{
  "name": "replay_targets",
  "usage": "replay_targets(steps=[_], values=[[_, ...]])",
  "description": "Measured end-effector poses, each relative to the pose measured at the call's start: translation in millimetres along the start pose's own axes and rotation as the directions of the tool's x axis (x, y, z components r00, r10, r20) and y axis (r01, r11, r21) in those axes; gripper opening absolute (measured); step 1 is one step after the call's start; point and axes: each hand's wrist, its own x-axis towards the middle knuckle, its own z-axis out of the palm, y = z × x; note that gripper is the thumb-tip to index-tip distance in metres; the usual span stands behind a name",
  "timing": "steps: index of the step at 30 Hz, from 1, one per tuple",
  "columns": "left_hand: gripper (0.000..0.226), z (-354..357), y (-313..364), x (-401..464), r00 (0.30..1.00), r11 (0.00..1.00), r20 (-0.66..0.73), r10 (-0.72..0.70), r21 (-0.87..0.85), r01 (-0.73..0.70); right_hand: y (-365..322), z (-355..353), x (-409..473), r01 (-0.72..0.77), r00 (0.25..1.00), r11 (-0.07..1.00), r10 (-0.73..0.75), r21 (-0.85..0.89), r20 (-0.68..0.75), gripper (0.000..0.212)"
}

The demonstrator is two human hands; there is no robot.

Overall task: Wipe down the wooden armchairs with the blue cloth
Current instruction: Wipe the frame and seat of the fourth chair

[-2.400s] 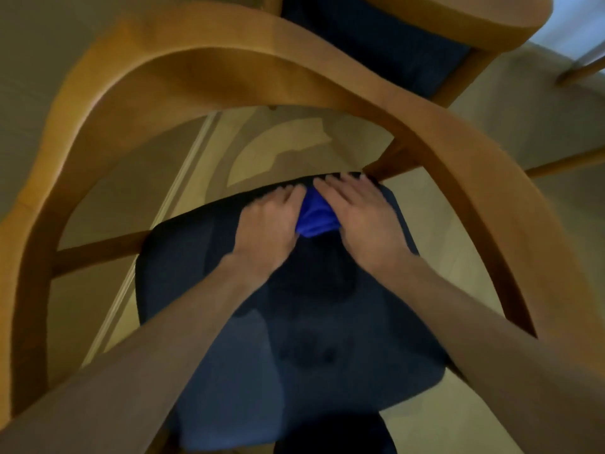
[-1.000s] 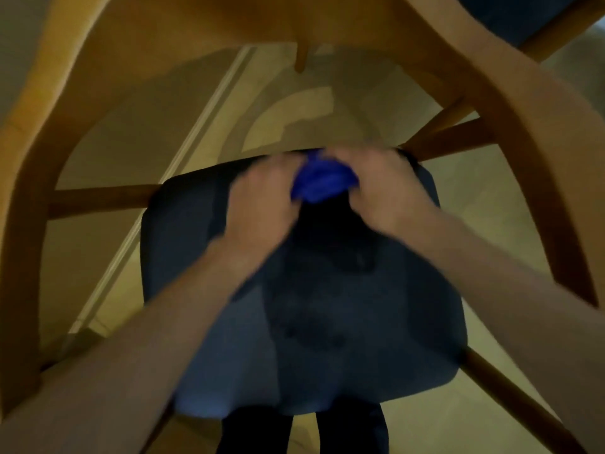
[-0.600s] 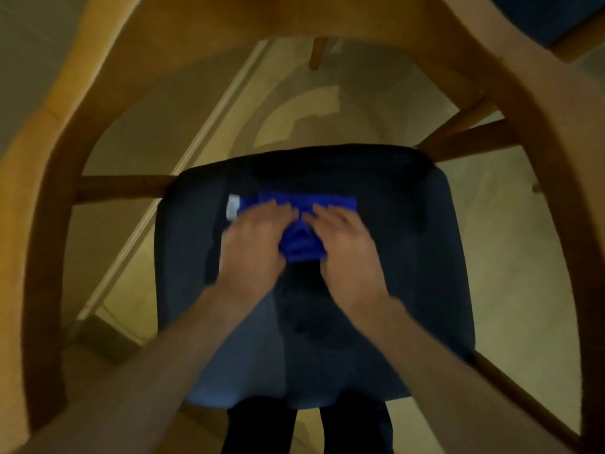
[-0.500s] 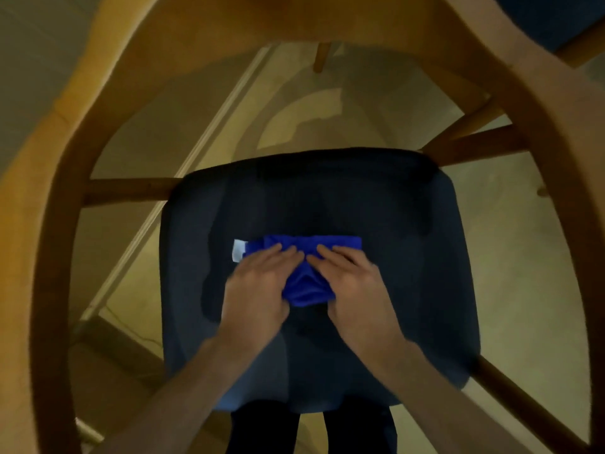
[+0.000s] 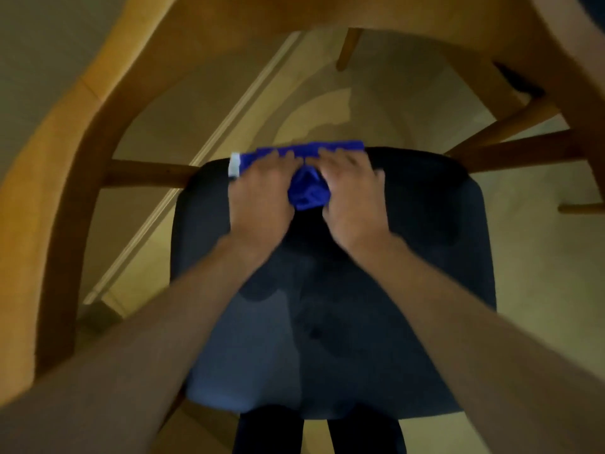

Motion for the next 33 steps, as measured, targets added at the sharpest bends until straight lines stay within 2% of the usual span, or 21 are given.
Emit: replay_targets(steps=[2,5,8,10,11,13,15,17,19,22,24,26,28,30,31,33], values=[[0.05,3,7,-41,0.999,0.998,-0.028,-0.031,-0.05,0.03,-4,5,-37,-0.004,1.0,0.999,0.004,0.032,-0.001,0.048],[0.061,5,6,-101,0.999,0.997,0.025,-0.036,-0.074,0.038,-7,5,-92,0.047,0.992,0.998,-0.052,0.046,0.112,0.054],[0.054,-9,-2,-110,0.958,0.996,0.273,0.085,-0.053,-0.074,-1,-5,-109,0.129,0.959,0.991,-0.131,0.025,0.25,0.055],[0.036,-22,-16,-76,0.931,0.992,0.347,0.111,0.014,-0.124,-3,-19,-85,0.111,0.961,0.99,-0.129,0.088,0.244,0.052],[0.032,-30,-22,-55,0.948,0.993,0.3,0.103,0.03,-0.117,-7,-24,-64,0.106,0.975,0.988,-0.126,0.112,0.183,0.052],[0.04,-41,-35,-12,0.992,0.998,0.109,0.061,0.022,-0.064,-19,-26,-14,0.112,0.99,0.984,-0.122,0.142,0.067,0.049],[0.046,-44,-49,27,0.999,0.999,0.023,-0.042,0.016,0.042,-28,-15,38,0.128,0.988,0.973,-0.143,0.19,0.066,0.044],[0.042,-37,-62,43,0.988,0.989,0.073,-0.137,0.063,0.133,-40,2,72,0.118,0.972,0.969,-0.157,0.219,0.173,0.046],[0.041,-31,-70,32,0.978,0.986,0.134,-0.163,0.063,0.155,-48,17,77,0.123,0.962,0.986,-0.146,0.113,0.231,0.051],[0.045,-21,-70,-7,0.979,0.98,0.046,-0.2,-0.005,0.2,-51,22,44,0.197,0.972,0.98,-0.198,0.023,0.128,0.052],[0.049,-21,-63,-45,0.972,0.972,0.033,-0.233,-0.003,0.233,-52,19,8,0.233,0.959,0.97,-0.241,0.071,0.151,0.052],[0.048,-21,-52,-95,0.963,0.971,0.135,-0.234,-0.006,0.237,-51,17,-38,0.249,0.924,0.965,-0.261,0.078,0.28,0.052],[0.052,-21,-43,-143,0.938,0.97,0.269,-0.219,-0.047,0.24,-52,15,-83,0.279,0.857,0.958,-0.277,0.059,0.435,0.054],[0.06,-19,-42,-166,0.925,0.97,0.318,-0.208,-0.055,0.237,-50,10,-97,0.289,0.82,0.953,-0.294,0.087,0.491,0.058],[0.062,-22,-44,-163,0.928,0.97,0.306,-0.211,-0.051,0.237,-50,7,-92,0.29,0.82,0.95,-0.31,0.118,0.481,0.059],[0.062,-27,-51,-139,0.95,0.962,0.185,-0.251,-0.065,0.267,-55,1,-61,0.291,0.853,0.939,-0.341,0.181,0.395,0.06]])
